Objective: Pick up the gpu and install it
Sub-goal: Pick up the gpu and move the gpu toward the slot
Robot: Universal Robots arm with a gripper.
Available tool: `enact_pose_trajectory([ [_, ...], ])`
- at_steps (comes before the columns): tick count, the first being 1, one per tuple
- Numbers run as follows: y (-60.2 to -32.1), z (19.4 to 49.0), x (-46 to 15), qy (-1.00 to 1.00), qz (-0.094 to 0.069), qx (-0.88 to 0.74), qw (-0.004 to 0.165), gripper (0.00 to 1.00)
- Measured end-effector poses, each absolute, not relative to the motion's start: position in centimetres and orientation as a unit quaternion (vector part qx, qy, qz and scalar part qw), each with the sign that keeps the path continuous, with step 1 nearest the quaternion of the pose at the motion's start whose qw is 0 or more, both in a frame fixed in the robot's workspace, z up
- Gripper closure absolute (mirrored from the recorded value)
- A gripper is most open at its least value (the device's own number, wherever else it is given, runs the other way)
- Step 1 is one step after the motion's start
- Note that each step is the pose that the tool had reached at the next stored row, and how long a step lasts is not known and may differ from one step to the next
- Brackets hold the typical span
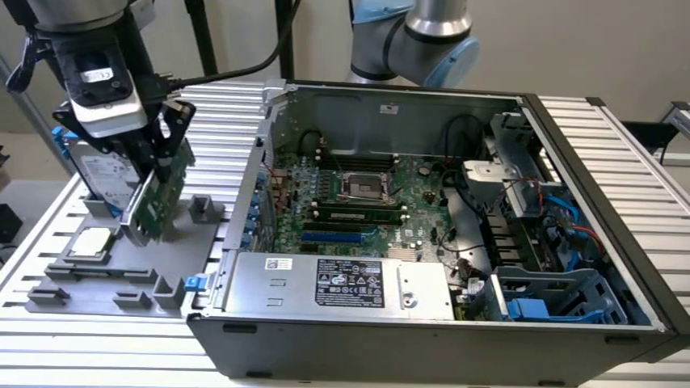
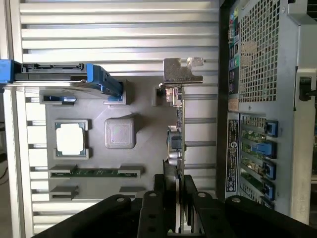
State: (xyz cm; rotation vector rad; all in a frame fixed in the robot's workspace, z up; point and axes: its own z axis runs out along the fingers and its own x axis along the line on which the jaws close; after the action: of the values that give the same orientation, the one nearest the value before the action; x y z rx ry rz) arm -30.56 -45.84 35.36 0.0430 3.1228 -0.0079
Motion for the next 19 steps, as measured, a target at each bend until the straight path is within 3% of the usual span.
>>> enact_pose_trajectory([
  [19,-45.8,43.2,-22.9,1.0,-0.002,0.013,-0.003,0.74],
])
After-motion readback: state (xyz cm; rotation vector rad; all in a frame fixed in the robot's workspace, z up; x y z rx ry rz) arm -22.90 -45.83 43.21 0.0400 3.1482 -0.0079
